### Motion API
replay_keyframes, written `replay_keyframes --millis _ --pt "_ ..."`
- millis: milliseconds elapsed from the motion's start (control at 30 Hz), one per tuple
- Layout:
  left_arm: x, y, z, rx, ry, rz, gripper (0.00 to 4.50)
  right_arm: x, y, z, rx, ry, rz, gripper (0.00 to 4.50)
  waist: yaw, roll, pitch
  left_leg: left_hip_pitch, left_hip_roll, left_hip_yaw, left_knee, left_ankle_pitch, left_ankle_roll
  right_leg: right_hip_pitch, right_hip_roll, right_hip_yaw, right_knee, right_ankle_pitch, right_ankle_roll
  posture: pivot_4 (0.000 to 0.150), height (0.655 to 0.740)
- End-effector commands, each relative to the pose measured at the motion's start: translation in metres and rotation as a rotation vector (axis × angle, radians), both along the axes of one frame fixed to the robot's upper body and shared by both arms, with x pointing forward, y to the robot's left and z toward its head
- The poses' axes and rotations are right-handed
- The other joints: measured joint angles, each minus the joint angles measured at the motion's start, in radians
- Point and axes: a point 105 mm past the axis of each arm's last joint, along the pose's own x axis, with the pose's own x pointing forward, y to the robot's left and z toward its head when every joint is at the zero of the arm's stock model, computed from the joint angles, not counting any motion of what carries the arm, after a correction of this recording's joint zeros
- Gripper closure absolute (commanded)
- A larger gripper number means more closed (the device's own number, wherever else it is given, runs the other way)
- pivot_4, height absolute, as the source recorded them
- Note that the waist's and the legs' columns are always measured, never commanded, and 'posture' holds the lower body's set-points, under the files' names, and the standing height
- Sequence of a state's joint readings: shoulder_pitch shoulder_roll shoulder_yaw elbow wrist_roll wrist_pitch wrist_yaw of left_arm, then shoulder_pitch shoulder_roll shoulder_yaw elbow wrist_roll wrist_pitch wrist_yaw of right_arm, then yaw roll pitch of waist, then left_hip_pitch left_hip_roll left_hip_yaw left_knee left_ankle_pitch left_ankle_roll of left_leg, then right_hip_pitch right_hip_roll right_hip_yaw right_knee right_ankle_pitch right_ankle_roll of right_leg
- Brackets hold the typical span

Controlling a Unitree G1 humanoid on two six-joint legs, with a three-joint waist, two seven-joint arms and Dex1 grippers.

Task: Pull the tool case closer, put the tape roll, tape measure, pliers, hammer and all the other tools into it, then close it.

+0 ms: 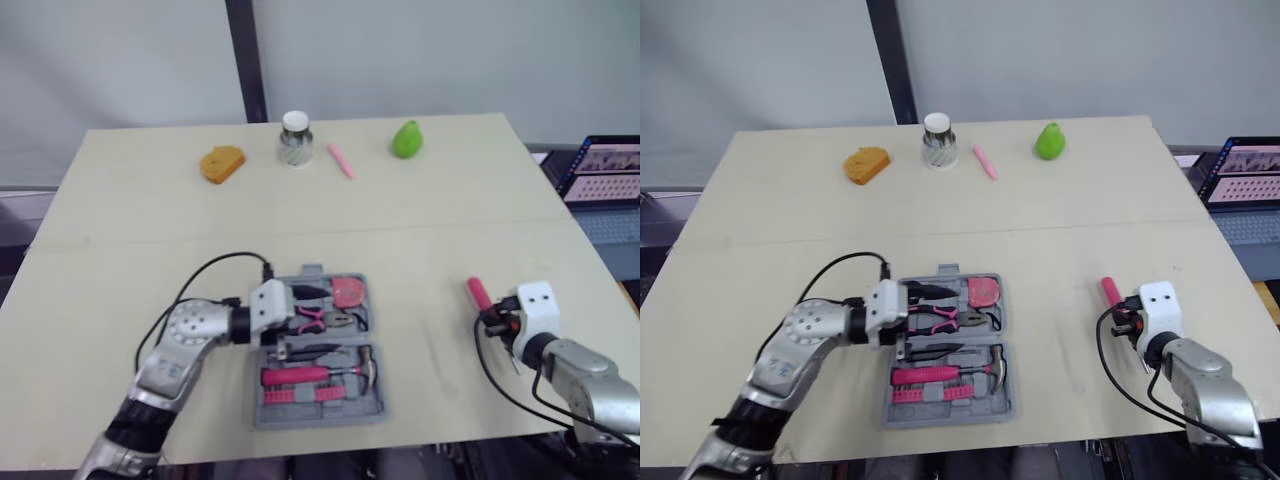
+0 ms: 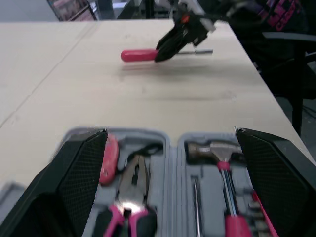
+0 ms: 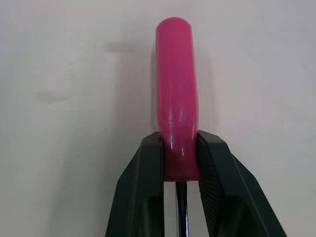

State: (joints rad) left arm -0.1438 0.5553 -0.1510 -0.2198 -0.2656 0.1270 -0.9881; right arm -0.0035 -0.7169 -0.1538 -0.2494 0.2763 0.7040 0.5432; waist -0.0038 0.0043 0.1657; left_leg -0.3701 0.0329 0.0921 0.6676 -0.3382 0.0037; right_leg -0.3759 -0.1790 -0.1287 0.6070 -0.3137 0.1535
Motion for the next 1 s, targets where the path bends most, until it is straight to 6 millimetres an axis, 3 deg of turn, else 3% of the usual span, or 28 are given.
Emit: replay_keyframes --millis 33,267,367,500,700,1000 --pt "-0.015 0.028 0.012 0.014 -0.071 0.042 0.00 -0.011 0.057 0.036 -0.033 0.015 0.353 4.08 -0.002 0.000 0.000 0.000 0.001 -0.001 0.000 0.000 0.000 0.000 0.000 -0.001 0.000 0.000 0.000 0.150 0.7400" --pt "-0.060 0.082 0.004 0.078 0.012 0.188 0.00 -0.038 0.136 0.059 -0.202 0.159 0.779 4.08 0.002 -0.006 0.005 -0.001 0.001 -0.004 0.000 -0.001 0.000 0.000 0.000 -0.002 -0.002 0.000 0.000 0.150 0.7400" --pt "-0.085 0.099 -0.003 0.096 0.052 0.236 0.00 -0.039 0.166 0.065 -0.246 0.183 0.839 4.08 -0.001 -0.007 0.007 -0.002 0.001 -0.010 0.001 -0.002 0.001 -0.001 -0.001 -0.001 -0.003 0.000 -0.001 0.150 0.7400" --pt "-0.115 0.113 -0.010 0.116 0.101 0.271 0.00 -0.058 0.208 0.066 -0.291 0.215 0.983 4.08 0.000 -0.007 0.008 -0.002 0.001 -0.011 0.002 -0.002 0.001 -0.001 -0.001 -0.003 -0.002 0.000 -0.001 0.150 0.7400" --pt "-0.140 0.116 -0.015 0.136 0.130 0.278 0.00 -0.077 0.227 0.047 -0.378 0.269 1.051 4.08 0.001 -0.007 0.008 -0.007 0.001 -0.013 0.009 -0.007 0.002 -0.002 -0.001 -0.005 -0.001 0.000 -0.002 0.150 0.7400" --pt "-0.151 0.116 -0.020 0.142 0.155 0.291 0.00 -0.092 0.250 0.023 -0.406 0.321 1.072 4.08 -0.022 -0.007 0.008 -0.008 0.002 -0.012 0.014 -0.011 0.003 -0.003 -0.001 -0.005 0.003 0.000 -0.002 0.150 0.7400"
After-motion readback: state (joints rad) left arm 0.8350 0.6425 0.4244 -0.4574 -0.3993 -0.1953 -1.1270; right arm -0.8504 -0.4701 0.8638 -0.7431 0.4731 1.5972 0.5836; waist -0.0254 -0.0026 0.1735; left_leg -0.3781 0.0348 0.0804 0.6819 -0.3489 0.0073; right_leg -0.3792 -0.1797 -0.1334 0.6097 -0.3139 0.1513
